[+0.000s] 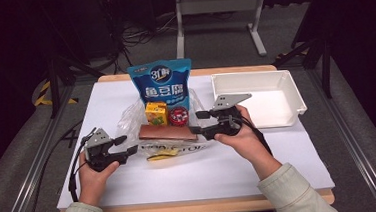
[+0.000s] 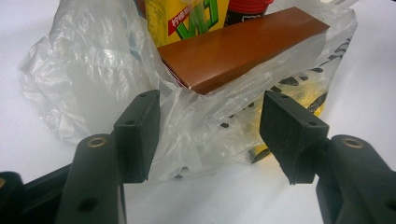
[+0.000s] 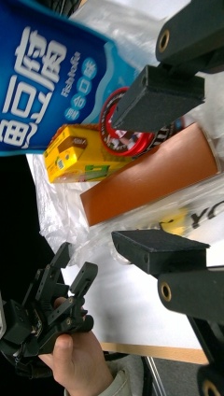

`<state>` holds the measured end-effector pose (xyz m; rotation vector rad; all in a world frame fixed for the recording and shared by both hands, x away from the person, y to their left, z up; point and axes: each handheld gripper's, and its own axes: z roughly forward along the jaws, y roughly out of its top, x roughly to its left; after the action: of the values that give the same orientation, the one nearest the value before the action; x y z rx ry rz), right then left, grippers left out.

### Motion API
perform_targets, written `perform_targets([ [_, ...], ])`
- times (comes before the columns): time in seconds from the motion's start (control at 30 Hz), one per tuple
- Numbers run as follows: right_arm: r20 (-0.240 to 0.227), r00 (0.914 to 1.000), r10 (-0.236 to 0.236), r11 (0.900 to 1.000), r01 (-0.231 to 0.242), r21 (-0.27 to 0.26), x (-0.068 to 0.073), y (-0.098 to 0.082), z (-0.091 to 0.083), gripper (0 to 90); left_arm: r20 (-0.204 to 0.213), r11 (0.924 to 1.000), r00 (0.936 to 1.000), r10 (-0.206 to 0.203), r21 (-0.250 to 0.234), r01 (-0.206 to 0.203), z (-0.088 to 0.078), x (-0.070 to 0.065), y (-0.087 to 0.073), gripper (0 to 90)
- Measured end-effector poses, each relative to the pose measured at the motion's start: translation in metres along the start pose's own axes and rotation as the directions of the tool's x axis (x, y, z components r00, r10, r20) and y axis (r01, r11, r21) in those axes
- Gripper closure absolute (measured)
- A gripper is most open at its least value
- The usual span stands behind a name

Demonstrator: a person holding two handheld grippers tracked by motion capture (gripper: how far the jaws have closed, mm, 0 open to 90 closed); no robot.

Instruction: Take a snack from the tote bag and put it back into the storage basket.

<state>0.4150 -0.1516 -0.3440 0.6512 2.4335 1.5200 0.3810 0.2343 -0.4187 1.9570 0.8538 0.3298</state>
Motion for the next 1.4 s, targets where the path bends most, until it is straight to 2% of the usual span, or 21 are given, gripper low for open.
perform_targets([
  [0.2, -0.031, 0.9993, 0.02, 0.999, -0.018, 0.042, -0.002, 0.012, 0.015, 38.1, 0.004, 0.9998, 0.9998, 0.019, 0.005, -0.019, 0.0, -0.001, -0.001, 39.0],
  [0.27, -0.048, 0.9976, 0.049, 0.997, -0.046, 0.058, -0.004, 0.016, 0.02, 35.3, 0.002, 0.9999, 0.9999, 0.01, 0.001, -0.01, 0.0, -0.002, -0.002, 39.0],
  [0.3, -0.048, 0.9976, 0.049, 0.997, -0.046, 0.058, -0.004, 0.016, 0.02, 35.3, 0.002, 0.9999, 0.9999, 0.01, 0.001, -0.01, 0.0, -0.002, -0.002, 39.3],
  [0.33, -0.068, 0.9951, 0.073, 0.995, -0.067, 0.075, -0.005, 0.017, 0.022, 32.2, 0.003, 0.9999, 0.9999, 0.014, 0.001, -0.014, -0.001, -0.001, -0.003, 39.3],
  [0.37, -0.098, 0.9933, 0.062, 0.994, -0.052, 0.095, -0.006, 0.02, 0.029, 27.3, 0.001, 1.0, 1.0, 0.0, 0.002, 0.0, -0.001, 0.0, -0.004, 39.5],
  [0.4, -0.098, 0.9933, 0.062, 0.994, -0.052, 0.095, -0.006, 0.02, 0.029, 27.3, -0.002, 1.0, 1.0, 0.001, 0.005, -0.001, -0.001, 0.001, -0.005, 39.5],
  [0.43, -0.102, 0.994, 0.039, 0.995, -0.028, 0.1, -0.006, 0.023, 0.035, 25.0, -0.009, 0.9998, 0.9998, -0.019, 0.003, 0.019, -0.001, 0.003, -0.007, 39.9],
  [0.5, -0.107, 0.9937, 0.031, 0.995, -0.02, 0.102, -0.005, 0.024, 0.037, 24.5, -0.009, 0.9995, 0.9995, -0.031, 0.0, 0.031, -0.002, 0.004, -0.008, 40.1],
  [0.6, -0.121, 0.9922, -0.029, 0.993, 0.043, 0.111, -0.003, 0.028, 0.049, 25.7, -0.016, 0.9992, 0.9992, -0.038, 0.009, 0.038, -0.002, 0.006, -0.01, 40.3],
  [0.73, -0.136, 0.9895, -0.049, 0.991, 0.065, 0.114, -0.002, 0.031, 0.058, 28.4, -0.028, 0.9988, 0.9987, -0.043, 0.021, 0.044, -0.003, 0.006, -0.012, 40.2],
  [1.0, -0.162, 0.9821, -0.097, 0.983, 0.119, 0.138, 0.0, 0.036, 0.077, 30.1, -0.027, 0.9987, 0.9984, -0.05, 0.01, 0.051, -0.007, 0.007, -0.016, 39.2],
  [1.2, -0.171, 0.978, -0.12, 0.975, 0.148, 0.165, 0.003, 0.038, 0.092, 31.5, -0.033, 0.9983, 0.9979, -0.055, 0.019, 0.056, -0.009, 0.007, -0.019, 38.9],
  [1.4, -0.183, 0.9727, -0.142, 0.963, 0.179, 0.203, 0.002, 0.033, 0.109, 33.5, -0.035, 0.9982, 0.9977, -0.058, 0.008, 0.059, -0.012, 0.009, -0.02, 38.5],
])
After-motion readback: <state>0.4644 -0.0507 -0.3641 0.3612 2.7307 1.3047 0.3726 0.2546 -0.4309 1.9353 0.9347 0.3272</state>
